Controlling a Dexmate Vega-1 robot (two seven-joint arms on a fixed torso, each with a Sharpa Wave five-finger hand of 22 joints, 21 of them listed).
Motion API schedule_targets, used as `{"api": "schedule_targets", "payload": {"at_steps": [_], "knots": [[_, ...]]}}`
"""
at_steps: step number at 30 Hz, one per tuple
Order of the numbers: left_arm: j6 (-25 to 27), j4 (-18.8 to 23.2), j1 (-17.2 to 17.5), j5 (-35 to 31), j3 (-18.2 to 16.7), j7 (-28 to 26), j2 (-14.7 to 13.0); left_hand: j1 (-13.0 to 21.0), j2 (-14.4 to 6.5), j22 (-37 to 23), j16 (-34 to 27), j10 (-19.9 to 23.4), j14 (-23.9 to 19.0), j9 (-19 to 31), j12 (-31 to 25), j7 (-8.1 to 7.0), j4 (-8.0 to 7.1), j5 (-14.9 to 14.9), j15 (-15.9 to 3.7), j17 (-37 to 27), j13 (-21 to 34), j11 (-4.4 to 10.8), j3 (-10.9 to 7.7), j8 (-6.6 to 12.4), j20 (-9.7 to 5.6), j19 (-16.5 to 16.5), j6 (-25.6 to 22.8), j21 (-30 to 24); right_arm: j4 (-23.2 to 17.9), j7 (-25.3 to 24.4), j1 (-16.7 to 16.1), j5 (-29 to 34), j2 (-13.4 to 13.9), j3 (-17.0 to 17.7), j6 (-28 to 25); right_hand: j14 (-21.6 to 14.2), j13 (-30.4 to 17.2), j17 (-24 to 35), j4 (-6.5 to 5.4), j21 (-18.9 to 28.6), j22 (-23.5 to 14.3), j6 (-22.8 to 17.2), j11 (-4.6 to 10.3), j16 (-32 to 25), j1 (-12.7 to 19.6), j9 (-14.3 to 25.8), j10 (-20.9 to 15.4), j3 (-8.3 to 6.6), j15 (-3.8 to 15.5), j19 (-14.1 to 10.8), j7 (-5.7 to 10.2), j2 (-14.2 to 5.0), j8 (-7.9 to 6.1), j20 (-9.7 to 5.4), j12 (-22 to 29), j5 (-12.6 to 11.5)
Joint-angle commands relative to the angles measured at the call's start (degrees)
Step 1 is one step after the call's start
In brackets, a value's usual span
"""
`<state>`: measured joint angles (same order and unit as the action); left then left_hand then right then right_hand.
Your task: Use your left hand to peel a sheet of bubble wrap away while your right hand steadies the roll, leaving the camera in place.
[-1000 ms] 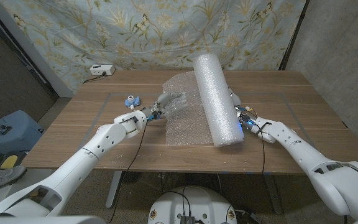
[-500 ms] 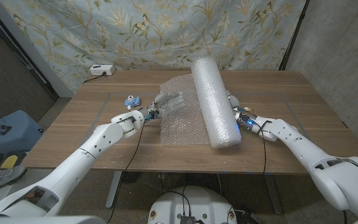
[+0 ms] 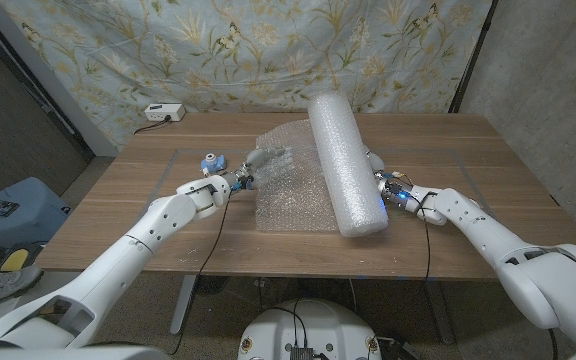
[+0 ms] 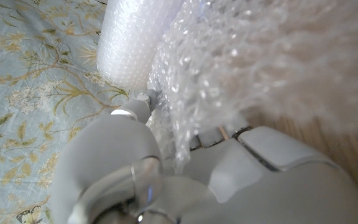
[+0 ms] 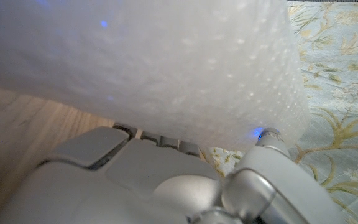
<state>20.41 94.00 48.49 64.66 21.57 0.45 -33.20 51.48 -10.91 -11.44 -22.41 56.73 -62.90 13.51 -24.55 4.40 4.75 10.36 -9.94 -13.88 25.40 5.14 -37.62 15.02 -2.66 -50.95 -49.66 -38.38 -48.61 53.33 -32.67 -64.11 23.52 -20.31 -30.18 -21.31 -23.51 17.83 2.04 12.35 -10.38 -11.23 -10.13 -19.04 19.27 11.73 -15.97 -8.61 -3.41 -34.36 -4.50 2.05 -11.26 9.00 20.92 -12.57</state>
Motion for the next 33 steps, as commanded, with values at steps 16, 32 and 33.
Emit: {"api": "schedule_targets", "payload": {"at_steps": [16, 32, 33], "knots": [[2.79, 1.23, -0.54, 1.60, -0.75, -2.34, -0.65, -0.34, -0.04, -0.14, -0.43, 1.04, 0.00, 0.26, 0.46, 1.55, -0.01, 0.03, -0.29, -0.29, 0.27, 0.54, -0.54, -0.50, 0.18, 0.46, -1.36, -0.94, 8.67, 3.61, 4.68, 2.95, -1.75, -0.20, -1.11, -0.92, -0.33, 0.08, -0.36, 0.38, -0.10, -0.13, 0.00, -0.29, -1.02, 0.00, -0.68, 0.46, 0.37, -0.88, -0.29, -0.35, -0.45, -0.10, -0.30, -0.50], [4.33, 3.52, 0.57, 3.36, -2.13, -3.44, -3.13, -0.42, -0.02, -0.10, -0.40, 1.22, 0.06, 0.36, 0.72, 1.52, -0.03, 0.04, -0.27, -0.27, 0.33, 0.46, -0.64, -0.64, 0.16, 0.67, -1.36, -1.40, 13.01, 5.28, 7.07, 5.20, -2.99, 0.22, -0.76, -1.07, -0.35, 0.07, -0.59, 0.50, -0.09, -0.18, -0.04, -0.27, -1.56, -0.01, -0.76, 0.63, 0.44, -1.54, -0.46, -0.61, -0.54, -0.25, -0.53, -0.69], [4.37, 3.47, 0.52, 3.39, -2.11, -3.39, -3.18, -0.43, 0.03, -0.09, -0.39, 1.21, 0.04, 0.35, 0.75, 1.48, -0.02, 0.04, -0.34, -0.25, 0.34, 0.46, -0.64, -0.65, 0.16, 0.67, -1.39, -1.43, 13.27, 5.42, 7.21, 5.35, -3.09, 0.21, -0.68, -1.07, -0.35, 0.06, -0.60, 0.49, -0.09, -0.20, -0.06, -0.26, -1.58, -0.01, -0.78, 0.64, 0.41, -1.56, -0.43, -0.63, -0.55, -0.27, -0.54, -0.70]]}}
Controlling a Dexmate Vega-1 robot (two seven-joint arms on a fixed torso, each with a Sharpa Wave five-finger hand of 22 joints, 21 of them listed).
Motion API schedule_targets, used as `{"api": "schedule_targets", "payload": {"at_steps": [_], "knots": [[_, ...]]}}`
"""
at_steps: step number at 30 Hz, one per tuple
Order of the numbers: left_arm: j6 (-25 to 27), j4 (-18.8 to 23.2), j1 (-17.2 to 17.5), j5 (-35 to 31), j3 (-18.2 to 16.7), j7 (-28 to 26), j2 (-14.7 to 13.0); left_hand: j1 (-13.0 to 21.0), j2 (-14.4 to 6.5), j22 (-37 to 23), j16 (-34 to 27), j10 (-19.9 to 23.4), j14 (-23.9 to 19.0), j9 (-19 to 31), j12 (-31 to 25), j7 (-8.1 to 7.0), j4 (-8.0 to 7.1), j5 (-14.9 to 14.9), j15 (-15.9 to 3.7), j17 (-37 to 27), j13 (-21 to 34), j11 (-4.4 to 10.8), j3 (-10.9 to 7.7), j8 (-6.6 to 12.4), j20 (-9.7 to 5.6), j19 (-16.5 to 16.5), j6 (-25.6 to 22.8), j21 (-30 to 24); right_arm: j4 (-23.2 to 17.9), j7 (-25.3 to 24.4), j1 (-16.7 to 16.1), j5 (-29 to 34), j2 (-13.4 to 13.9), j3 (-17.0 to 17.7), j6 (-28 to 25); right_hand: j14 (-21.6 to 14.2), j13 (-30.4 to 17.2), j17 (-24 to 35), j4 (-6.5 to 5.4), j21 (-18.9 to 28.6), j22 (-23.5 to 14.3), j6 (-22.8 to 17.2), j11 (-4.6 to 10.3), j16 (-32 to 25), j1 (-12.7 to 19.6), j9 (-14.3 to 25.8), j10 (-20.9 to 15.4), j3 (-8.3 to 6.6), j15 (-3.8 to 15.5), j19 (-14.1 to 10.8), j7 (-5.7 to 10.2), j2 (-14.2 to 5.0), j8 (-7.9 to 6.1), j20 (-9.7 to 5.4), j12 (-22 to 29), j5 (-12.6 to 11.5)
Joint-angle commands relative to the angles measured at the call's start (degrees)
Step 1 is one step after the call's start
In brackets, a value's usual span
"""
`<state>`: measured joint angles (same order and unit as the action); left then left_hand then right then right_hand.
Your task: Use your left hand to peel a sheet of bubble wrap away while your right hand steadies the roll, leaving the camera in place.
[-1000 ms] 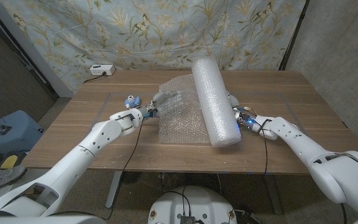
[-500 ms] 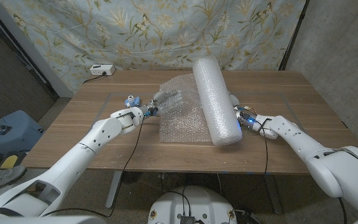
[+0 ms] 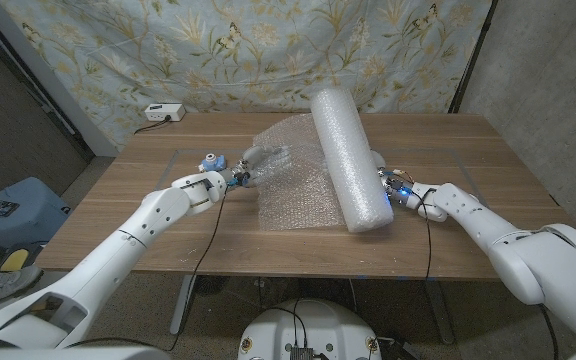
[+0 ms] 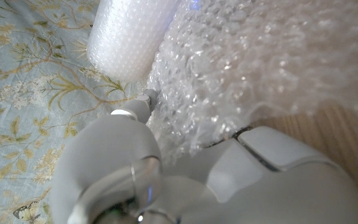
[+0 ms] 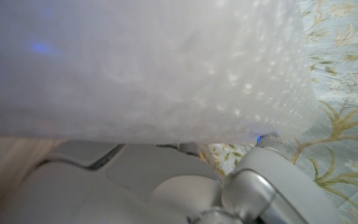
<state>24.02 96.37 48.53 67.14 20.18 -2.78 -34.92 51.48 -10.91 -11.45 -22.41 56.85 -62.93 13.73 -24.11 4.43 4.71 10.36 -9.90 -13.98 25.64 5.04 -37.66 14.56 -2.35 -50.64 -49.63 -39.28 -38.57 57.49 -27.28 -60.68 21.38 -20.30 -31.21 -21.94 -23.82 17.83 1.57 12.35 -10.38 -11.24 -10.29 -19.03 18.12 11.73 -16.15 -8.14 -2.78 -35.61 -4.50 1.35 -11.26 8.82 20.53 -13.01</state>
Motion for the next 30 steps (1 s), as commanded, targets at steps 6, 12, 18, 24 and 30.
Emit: {"api": "schedule_targets", "payload": {"at_steps": [6, 12, 18, 24, 30], "knots": [[0.85, 0.81, 0.34, 1.17, -0.86, -0.05, -1.67, -0.49, 0.02, -0.06, -0.44, 1.18, -0.02, 0.13, 0.35, 1.43, -0.02, 0.03, -0.34, -0.16, 0.20, 0.67, -0.62, -0.24, -0.18, 0.38, -1.49, -0.74, 3.40, 0.98, 1.93, 2.21, -1.14, 0.57, -0.20, -0.45, -0.05, 0.04, -0.17, 0.55, -0.08, -0.19, 0.04, -0.23, -0.54, -0.02, -0.61, 0.20, -0.22, -0.59, -0.45, -0.03, -0.58, -0.22, -0.25, -0.35], [0.95, 0.78, 0.38, 1.48, -1.10, -0.18, -1.89, -0.46, 0.03, -0.05, -0.46, 1.23, -0.04, 0.17, 0.42, 1.50, 0.03, 0.04, -0.42, -0.17, 0.26, 0.65, -0.67, -0.28, -0.17, 0.47, -1.49, -0.89, 4.51, 1.24, 2.68, 2.86, -1.39, 0.49, -0.46, -0.59, -0.06, 0.02, -0.21, 0.53, -0.07, -0.20, 0.01, -0.24, -0.66, -0.03, -0.74, 0.23, -0.14, -0.73, -0.47, -0.13, -0.60, -0.24, -0.30, -0.43], [1.19, 0.95, 0.55, 1.95, -1.35, -0.55, -2.06, -0.52, 0.03, -0.03, -0.48, 1.12, -0.01, 0.18, 0.58, 1.51, 0.01, 0.03, -0.39, -0.21, 0.30, 0.79, -0.66, -0.35, -0.17, 0.53, -1.51, -1.08, 5.27, 1.32, 3.23, 3.42, -1.48, 0.50, -0.89, -0.86, -0.07, 0.00, -0.24, 0.56, -0.06, -0.28, 0.04, -0.30, -0.79, -0.03, -0.99, 0.29, -0.07, -1.01, -0.62, -0.21, -0.65, -0.34, -0.33, -0.51], [1.80, 1.04, 0.31, 2.00, -1.27, -0.67, -2.54, -0.49, 0.06, -0.01, -0.48, 1.21, 0.03, 0.21, 0.65, 1.45, 0.08, 0.04, -0.47, -0.22, 0.36, 0.63, -0.71, -0.40, -0.17, 0.60, -1.55, -1.27, 6.58, 1.96, 3.85, 3.95, -1.82, 0.64, -0.34, -0.97, -0.08, -0.02, -0.27, 0.53, -0.06, -0.36, 0.06, -0.31, -0.90, -0.04, -1.00, 0.33, -0.07, -1.08, -0.69, -0.28, -0.69, -0.39, -0.43, -0.58], [2.94, 1.30, -0.28, 2.01, -1.21, -0.55, -3.46, -0.52, 0.03, 0.01, -0.57, 1.29, -0.10, 0.26, 0.74, 1.49, 0.06, 0.03, -0.53, -0.27, 0.38, 0.64, -0.71, -0.42, -0.20, 0.69, -1.59, -1.43, 6.03, 1.77, 3.30, 3.72, -1.84, 1.37, -0.25, -1.00, -0.09, -0.04, -0.29, 0.49, -0.05, -0.39, 0.10, -0.28, -0.98, -0.05, -1.09, 0.37, -0.08, -1.12, -0.70, -0.34, -0.71, -0.40, -0.47, -0.64]]}}
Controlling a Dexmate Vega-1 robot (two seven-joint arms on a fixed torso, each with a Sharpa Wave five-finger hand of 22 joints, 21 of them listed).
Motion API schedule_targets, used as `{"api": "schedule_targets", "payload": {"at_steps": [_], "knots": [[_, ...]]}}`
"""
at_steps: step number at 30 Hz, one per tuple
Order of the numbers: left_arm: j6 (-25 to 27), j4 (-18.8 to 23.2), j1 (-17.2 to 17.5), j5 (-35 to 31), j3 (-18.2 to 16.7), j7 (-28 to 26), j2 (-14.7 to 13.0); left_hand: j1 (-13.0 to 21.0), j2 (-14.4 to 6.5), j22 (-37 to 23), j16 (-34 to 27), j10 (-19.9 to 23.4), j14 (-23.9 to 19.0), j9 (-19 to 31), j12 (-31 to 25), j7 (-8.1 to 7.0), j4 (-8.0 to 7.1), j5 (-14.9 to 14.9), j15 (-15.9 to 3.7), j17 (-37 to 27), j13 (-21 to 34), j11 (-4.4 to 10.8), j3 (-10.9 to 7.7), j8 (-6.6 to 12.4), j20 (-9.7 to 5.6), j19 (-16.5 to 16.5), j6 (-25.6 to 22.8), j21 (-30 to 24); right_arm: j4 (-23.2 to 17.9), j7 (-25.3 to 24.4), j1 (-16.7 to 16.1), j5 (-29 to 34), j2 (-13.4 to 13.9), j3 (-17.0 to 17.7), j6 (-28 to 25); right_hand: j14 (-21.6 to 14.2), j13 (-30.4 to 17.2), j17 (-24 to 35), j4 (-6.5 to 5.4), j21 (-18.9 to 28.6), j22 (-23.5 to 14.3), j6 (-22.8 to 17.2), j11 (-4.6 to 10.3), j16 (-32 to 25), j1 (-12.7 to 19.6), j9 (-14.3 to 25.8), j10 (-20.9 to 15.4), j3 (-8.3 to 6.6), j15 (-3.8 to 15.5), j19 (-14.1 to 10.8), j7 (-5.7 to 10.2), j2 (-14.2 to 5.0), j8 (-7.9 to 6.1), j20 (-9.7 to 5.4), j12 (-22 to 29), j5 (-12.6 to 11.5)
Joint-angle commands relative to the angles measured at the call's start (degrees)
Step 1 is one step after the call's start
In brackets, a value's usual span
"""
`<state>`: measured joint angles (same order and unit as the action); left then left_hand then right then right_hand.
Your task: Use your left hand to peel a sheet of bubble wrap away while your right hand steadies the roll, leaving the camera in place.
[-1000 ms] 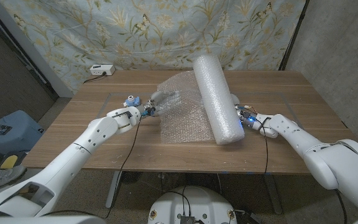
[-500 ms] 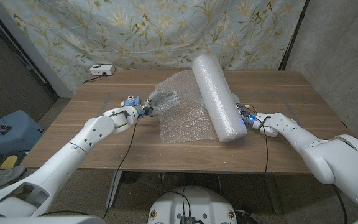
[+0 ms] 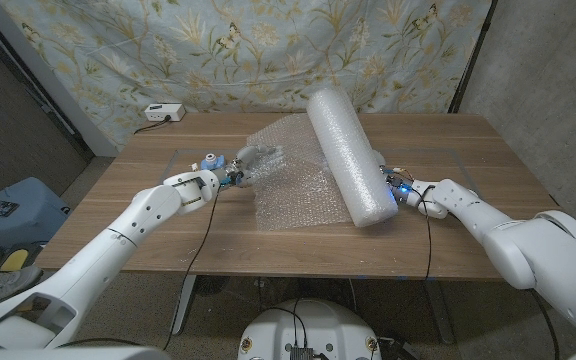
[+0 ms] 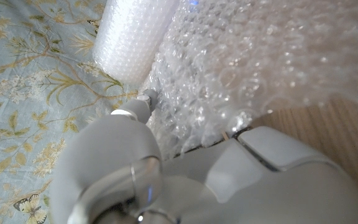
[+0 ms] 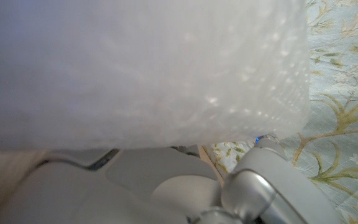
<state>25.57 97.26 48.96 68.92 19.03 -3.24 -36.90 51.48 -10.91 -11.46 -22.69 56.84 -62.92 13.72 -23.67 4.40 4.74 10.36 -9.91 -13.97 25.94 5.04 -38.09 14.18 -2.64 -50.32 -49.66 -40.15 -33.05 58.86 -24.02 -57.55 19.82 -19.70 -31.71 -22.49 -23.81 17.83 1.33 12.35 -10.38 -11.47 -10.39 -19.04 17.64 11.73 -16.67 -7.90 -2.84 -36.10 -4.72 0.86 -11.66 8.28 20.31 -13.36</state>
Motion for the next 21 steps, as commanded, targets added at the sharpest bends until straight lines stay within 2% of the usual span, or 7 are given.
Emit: {"api": "schedule_targets", "payload": {"at_steps": [1, 8, 21], "knots": [[1.49, 0.48, -0.76, 0.19, -0.06, -0.08, -1.62, -0.52, 0.05, 0.02, -0.20, 1.18, 0.06, 0.29, 0.37, 1.52, 0.04, 0.03, -0.50, -0.25, 0.07, 0.61, -0.30, -0.06, 0.11, 0.36, -1.54, -0.59, 0.23, 0.28, -0.11, 0.59, -0.21, 0.84, 0.27, -0.45, -0.10, -0.04, -0.05, 0.48, -0.05, -0.17, 0.22, -0.28, -0.51, -0.05, -0.55, 0.13, 0.01, -0.63, -0.46, 0.14, -0.31, 0.15, -0.27, -0.29], [2.29, 0.74, -0.88, 0.50, -0.13, -0.13, -2.17, -0.57, 0.02, 0.04, -0.23, 1.25, 0.09, 0.33, 0.43, 1.51, 0.00, 0.03, -0.44, -0.30, 0.19, 0.62, -0.30, -0.16, 0.10, 0.50, -1.47, -0.78, -2.02, -0.74, -1.42, -0.05, 0.30, 1.58, 0.29, -0.46, -0.11, -0.06, -0.07, 0.44, -0.05, -0.18, 0.16, -0.24, -0.60, -0.05, -0.63, 0.17, 0.11, -0.67, -0.44, 0.08, -0.32, 0.13, -0.33, -0.35], [4.45, 3.20, -0.60, 0.92, -0.74, -0.71, -4.83, -0.62, 0.07, 0.08, -0.20, 1.32, 0.19, 0.35, 0.66, 1.40, 0.03, 0.02, -0.31, -0.29, 0.25, 0.67, -0.37, -0.24, 0.12, 0.58, -1.60, -1.20, -6.04, -2.22, -4.00, -1.83, 1.23, 2.58, 0.77, -0.79, -0.13, -0.11, -0.07, 0.33, -0.04, -0.46, 0.29, -0.27, -0.76, -0.07, -0.91, 0.27, 0.15, -0.74, -0.41, -0.02, -0.44, 0.09, -0.44, -0.48]]}}
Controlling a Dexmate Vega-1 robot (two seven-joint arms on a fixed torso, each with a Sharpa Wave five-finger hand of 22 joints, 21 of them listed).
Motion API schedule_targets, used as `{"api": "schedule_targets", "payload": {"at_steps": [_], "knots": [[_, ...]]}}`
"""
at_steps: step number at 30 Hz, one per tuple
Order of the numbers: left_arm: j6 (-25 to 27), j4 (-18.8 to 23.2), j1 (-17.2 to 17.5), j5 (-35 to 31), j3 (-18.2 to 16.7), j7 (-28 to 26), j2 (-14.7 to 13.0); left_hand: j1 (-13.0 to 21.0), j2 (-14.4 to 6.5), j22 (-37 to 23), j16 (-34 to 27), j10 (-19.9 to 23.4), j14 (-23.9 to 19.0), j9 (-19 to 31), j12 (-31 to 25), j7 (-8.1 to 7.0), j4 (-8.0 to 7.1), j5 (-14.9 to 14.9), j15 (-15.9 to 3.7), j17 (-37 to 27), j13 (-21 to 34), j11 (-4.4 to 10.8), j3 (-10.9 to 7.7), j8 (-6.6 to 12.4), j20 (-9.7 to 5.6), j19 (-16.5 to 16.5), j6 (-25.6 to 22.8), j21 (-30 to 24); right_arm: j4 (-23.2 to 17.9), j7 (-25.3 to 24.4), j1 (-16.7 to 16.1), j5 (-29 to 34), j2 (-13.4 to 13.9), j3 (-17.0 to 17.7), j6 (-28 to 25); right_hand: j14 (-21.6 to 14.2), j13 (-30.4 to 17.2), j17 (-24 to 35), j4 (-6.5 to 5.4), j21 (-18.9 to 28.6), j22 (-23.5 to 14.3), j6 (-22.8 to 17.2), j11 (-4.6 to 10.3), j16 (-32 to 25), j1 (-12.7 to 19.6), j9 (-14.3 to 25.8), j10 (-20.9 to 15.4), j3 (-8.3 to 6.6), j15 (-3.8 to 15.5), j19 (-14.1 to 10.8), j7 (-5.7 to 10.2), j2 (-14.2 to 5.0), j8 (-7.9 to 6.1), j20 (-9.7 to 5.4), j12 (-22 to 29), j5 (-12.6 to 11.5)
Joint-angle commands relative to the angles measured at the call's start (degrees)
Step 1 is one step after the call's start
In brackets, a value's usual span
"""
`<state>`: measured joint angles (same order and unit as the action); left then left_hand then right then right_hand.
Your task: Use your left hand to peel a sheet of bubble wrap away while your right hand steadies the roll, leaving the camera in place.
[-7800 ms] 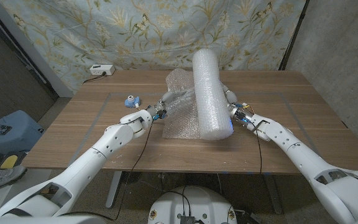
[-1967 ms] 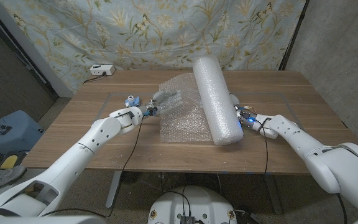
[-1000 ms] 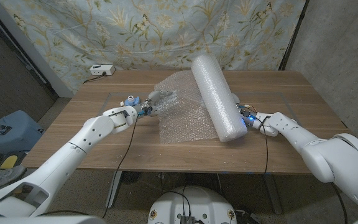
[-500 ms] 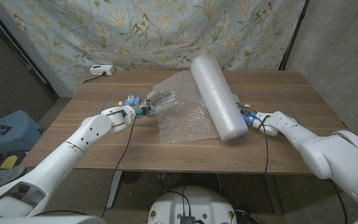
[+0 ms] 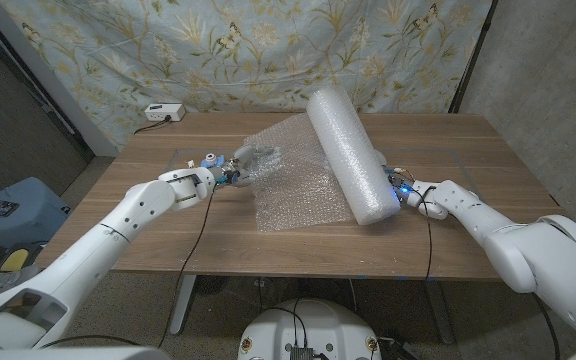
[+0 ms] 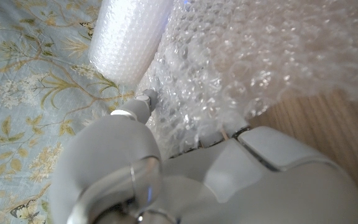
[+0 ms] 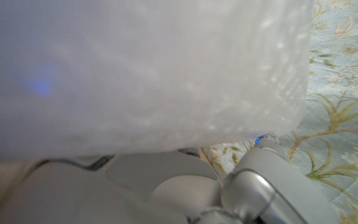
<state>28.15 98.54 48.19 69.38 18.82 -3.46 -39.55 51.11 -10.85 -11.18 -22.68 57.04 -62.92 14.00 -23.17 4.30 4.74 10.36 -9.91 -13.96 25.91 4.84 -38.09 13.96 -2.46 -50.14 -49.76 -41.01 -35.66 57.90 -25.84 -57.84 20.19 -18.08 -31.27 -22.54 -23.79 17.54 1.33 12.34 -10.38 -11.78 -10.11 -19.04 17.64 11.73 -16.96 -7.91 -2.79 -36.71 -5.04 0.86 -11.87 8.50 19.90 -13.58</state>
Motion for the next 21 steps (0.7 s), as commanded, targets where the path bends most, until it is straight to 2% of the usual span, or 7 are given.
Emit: {"api": "schedule_targets", "payload": {"at_steps": [1, 16, 21], "knots": [[2.04, 2.14, 0.23, 0.53, -0.60, -0.59, -2.40, -0.23, 0.03, -0.20, -0.20, 1.21, 0.15, 0.07, 0.19, 1.50, 0.07, 0.03, -0.31, -0.28, 0.24, 0.87, -0.40, -0.03, -0.08, 0.41, -1.48, -0.39, -3.62, -1.34, -2.31, -1.62, 0.91, 0.96, 0.43, -0.74, -0.15, 0.18, -0.07, 0.33, -0.05, -0.16, -0.02, -0.27, -0.77, -0.07, -0.65, 0.28, 0.09, -0.13, -0.14, -0.03, -0.23, -0.15, -0.04, -0.27], [3.21, 4.31, 0.14, 0.47, -1.15, -0.48, -5.02, -0.34, -0.01, -0.15, -0.27, 1.23, 0.13, 0.09, 0.47, 1.52, 0.02, 0.02, -0.34, -0.34, 0.30, 0.83, -0.42, -0.19, -0.09, 0.61, -1.49, -0.82, -2.35, 0.95, -2.78, -2.76, -0.51, 1.56, 5.01, -0.85, -0.17, 0.12, -0.03, 0.09, -0.06, -0.45, 0.16, -0.20, -0.88, -0.09, -0.95, 0.36, 0.34, 0.15, -0.01, -0.13, -0.33, -0.36, -0.17, -0.40], [3.66, 5.01, 0.37, 0.92, -1.62, -0.61, -5.83, -0.38, 0.06, -0.14, -0.32, 1.26, 0.00, 0.07, 0.54, 1.46, 0.04, 0.01, -0.35, -0.32, 0.35, 0.84, -0.43, -0.24, -0.08, 0.65, -1.55, -0.97, -3.82, 0.20, -3.78, -3.41, -0.39, 2.08, 5.08, -0.91, -0.18, 0.10, -0.01, 0.05, -0.06, -0.58, 0.25, -0.20, -0.90, -0.09, -1.01, 0.39, 0.43, 0.19, 0.08, -0.14, -0.38, -0.47, -0.21, -0.43]]}}
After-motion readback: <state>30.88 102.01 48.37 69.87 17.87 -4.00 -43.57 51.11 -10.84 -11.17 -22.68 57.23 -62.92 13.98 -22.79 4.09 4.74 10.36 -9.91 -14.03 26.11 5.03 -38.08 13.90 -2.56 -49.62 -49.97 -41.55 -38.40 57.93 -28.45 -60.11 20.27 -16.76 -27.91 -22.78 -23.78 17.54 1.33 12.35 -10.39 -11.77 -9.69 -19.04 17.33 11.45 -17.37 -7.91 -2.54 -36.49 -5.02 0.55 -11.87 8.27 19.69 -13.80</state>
